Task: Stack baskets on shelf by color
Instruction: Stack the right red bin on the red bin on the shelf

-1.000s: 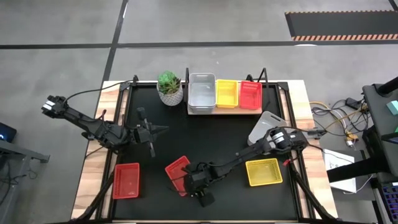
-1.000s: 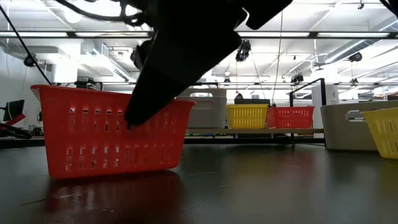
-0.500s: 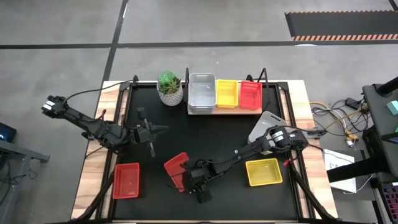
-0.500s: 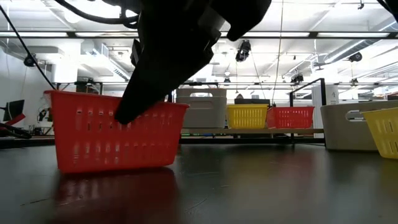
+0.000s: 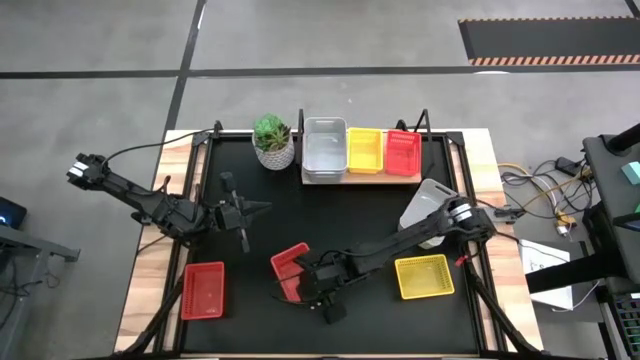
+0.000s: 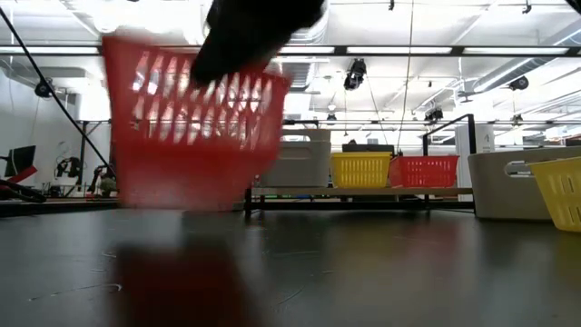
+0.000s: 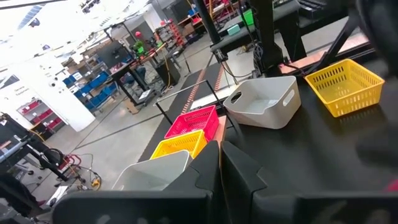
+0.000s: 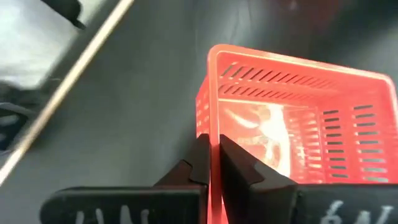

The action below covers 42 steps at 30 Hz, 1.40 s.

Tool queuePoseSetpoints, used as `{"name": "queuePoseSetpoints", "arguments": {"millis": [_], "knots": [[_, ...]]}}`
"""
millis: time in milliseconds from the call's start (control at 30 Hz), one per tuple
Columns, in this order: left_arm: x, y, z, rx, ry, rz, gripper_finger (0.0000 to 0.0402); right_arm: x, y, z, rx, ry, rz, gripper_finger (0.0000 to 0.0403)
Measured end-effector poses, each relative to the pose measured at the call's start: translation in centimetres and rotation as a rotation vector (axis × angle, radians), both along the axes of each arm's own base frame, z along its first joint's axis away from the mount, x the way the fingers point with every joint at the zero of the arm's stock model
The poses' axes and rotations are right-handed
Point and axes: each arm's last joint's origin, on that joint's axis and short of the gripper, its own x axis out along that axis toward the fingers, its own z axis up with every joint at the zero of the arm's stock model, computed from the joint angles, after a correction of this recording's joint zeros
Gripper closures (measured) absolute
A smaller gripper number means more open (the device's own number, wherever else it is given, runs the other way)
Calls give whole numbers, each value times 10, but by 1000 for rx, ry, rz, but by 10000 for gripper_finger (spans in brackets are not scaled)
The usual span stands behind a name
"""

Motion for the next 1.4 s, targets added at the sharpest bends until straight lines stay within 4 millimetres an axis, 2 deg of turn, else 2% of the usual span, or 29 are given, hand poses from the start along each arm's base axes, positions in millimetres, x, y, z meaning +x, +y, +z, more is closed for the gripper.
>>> {"name": "queuePoseSetpoints", "arguments": {"millis": [167,300,467,600,733,867,1167,1400], "knots": [[1,0,2,6,-4,3,402,-25,-8,53,-23,-55,15,393],[0,0,2,6,-2,2,402,-51,-25,90,-147,-79,-23,393],[0,0,3,6,-4,1,402,-78,-57,123,-273,-69,-116,394],[0,0,3,14,-5,1,402,-95,-88,138,-311,-79,-205,394],[2,-1,4,13,-21,-1,402,-114,-119,140,-307,-65,-289,394],[4,-2,1,16,-9,-3,402,-143,-151,135,-335,-44,-386,394],[6,-3,-1,16,-9,-3,402,-213,-220,108,-365,-54,-635,394],[6,-3,6,-6,-39,-1,402,-238,-255,90,-304,-60,-731,394]]}}
